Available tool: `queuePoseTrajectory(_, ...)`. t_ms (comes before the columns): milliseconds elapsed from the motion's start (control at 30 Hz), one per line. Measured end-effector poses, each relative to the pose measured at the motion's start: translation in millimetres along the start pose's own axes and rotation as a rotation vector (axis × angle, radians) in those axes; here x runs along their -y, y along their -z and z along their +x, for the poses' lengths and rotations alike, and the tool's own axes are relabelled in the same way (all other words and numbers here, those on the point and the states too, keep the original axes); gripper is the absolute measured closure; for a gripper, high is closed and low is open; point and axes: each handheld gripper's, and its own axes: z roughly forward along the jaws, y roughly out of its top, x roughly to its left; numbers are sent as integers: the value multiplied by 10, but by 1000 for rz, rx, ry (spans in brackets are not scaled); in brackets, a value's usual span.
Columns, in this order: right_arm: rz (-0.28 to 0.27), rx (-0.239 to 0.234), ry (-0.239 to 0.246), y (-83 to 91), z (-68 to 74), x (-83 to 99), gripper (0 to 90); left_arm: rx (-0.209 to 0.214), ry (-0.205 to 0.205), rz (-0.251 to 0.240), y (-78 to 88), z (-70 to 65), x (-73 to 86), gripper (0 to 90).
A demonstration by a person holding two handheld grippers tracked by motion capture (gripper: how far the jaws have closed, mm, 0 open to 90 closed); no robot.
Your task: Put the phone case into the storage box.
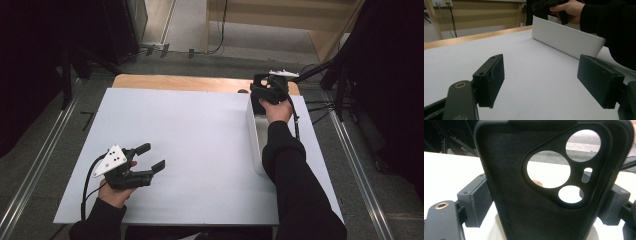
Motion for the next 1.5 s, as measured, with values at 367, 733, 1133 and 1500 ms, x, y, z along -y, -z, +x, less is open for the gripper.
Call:
queuePoseTrajectory(367, 26, 13, 1, -61, 0, 27, 121, 6, -3, 1, -10, -5, 2, 216)
queuePoseTrajectory(733, 37, -29, -7, -59, -16, 18, 0, 8, -3, -1, -15, -5, 2, 216)
queuePoseTrajectory(1133, 45, -54, 15, -13, -7, -56, 0, 8, -1, 3, -16, -3, 3, 216)
queuePoseTrajectory(1500, 43, -67, 41, 108, -22, -199, 0, 21, 13, 7, -25, 0, -5, 216)
